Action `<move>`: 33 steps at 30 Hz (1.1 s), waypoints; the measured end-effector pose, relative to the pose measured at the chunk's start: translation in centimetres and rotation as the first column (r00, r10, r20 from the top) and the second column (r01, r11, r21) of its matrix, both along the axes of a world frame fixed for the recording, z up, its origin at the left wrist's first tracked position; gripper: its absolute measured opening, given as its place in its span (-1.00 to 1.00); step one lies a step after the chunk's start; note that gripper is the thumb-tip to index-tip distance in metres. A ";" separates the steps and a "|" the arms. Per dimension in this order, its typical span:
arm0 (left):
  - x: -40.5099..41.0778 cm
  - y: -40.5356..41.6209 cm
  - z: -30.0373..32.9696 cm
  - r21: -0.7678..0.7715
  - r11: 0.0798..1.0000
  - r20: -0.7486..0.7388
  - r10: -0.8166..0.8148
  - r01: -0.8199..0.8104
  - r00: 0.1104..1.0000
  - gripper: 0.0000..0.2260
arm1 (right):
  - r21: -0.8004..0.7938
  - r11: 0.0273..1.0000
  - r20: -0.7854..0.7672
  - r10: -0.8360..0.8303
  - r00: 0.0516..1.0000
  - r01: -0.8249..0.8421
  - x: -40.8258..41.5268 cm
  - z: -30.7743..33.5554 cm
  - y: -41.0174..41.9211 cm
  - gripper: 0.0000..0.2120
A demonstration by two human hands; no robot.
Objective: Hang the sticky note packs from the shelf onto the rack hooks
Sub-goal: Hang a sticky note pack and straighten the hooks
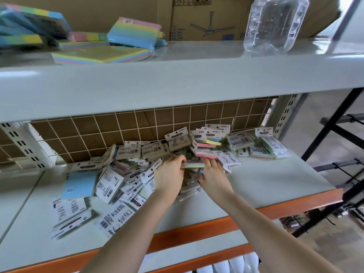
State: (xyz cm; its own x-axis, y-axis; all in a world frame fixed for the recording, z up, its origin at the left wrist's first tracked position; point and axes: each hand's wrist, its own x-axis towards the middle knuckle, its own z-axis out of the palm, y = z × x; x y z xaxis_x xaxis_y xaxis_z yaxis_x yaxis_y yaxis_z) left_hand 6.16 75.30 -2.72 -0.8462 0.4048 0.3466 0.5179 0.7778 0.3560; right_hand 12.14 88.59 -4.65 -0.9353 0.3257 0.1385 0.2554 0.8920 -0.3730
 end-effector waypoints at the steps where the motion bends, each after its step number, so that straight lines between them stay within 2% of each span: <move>1: -0.1 0.1 0.2 0.012 1.000 0.025 0.008 -0.008 1.000 -0.80 | 0.037 0.999 0.002 0.008 1.000 -0.008 0.2 0.2 0.0 -0.48; 3: -0.4 -0.1 0.6 0.087 0.996 0.103 0.024 -0.033 0.994 -0.85 | 0.066 0.998 -0.019 0.003 1.000 -0.001 0.5 0.8 0.2 -0.57; 5: -0.7 -0.5 1.2 0.249 0.964 0.229 0.035 -0.093 0.973 -0.78 | 0.032 0.999 -0.058 -0.037 0.998 0.039 1.0 1.8 0.7 -0.64; 7: -0.8 -1.0 2.0 0.462 0.874 0.367 -0.032 -0.153 0.930 -0.74 | -0.088 0.993 -0.146 -0.096 0.985 0.084 1.4 2.6 1.6 -0.68; 9: -0.5 -1.7 2.8 0.601 0.768 0.509 -0.154 -0.221 0.847 -0.74 | -0.271 0.953 -0.235 -0.201 0.951 0.135 1.6 3.3 2.5 -0.70; 11: -0.1 -2.4 3.3 0.677 0.670 0.619 -0.295 -0.304 0.728 -0.81 | -0.526 0.833 -0.250 -0.345 0.905 0.172 1.6 4.1 3.1 -0.77; 13: 0.3 -3.0 3.5 0.695 0.634 0.662 -0.378 -0.340 0.648 -0.85 | -0.762 0.625 -0.201 -0.473 0.858 0.167 1.8 5.0 3.3 -0.84; 15: 0.9 -3.4 3.6 0.705 0.611 0.675 -0.420 -0.360 0.607 -0.87 | -0.867 0.471 -0.109 -0.503 0.858 0.166 2.1 5.7 3.1 -0.83; 18: 1.7 -3.6 3.8 0.704 0.597 0.693 -0.460 -0.384 0.555 -0.87 | -0.906 0.397 -0.015 -0.378 0.926 0.147 2.7 5.9 2.1 -0.80; 23: 2.8 -3.0 4.1 0.675 0.684 0.711 -0.502 -0.276 0.493 -0.82 | -0.880 0.474 -0.122 -0.224 0.967 -0.002 2.9 6.2 0.3 -0.74; 26: 3.2 -2.1 4.3 0.666 0.725 0.706 -0.534 -0.178 0.465 -0.87 | -0.875 0.483 -0.096 -0.227 0.969 0.026 3.2 6.1 0.1 -0.68; 28: 3.4 -1.5 4.5 0.666 0.730 0.703 -0.547 -0.153 0.454 -0.83 | -0.880 0.472 -0.079 -0.243 0.967 0.047 3.5 6.0 0.4 -0.66; 31: 4.0 -0.5 5.1 0.710 0.677 0.687 -0.606 -0.195 0.401 -0.68 | -0.909 0.414 -0.076 -0.272 0.959 0.046 4.5 6.0 1.3 -0.71; 33: 4.3 0.3 5.6 0.765 0.577 0.644 -0.673 -0.287 0.364 -0.65 | -0.958 0.285 -0.079 -0.351 0.933 0.027 5.1 6.1 2.2 -0.77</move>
State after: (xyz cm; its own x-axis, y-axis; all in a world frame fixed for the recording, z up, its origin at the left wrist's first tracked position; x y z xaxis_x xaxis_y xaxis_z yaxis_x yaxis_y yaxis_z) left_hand 10.47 75.60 2.89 -0.7316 0.6419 -0.2295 -0.3499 -0.0647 0.9345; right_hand 17.24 90.83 1.49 -0.8144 0.5446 -0.2005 0.1283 -0.1681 -0.9774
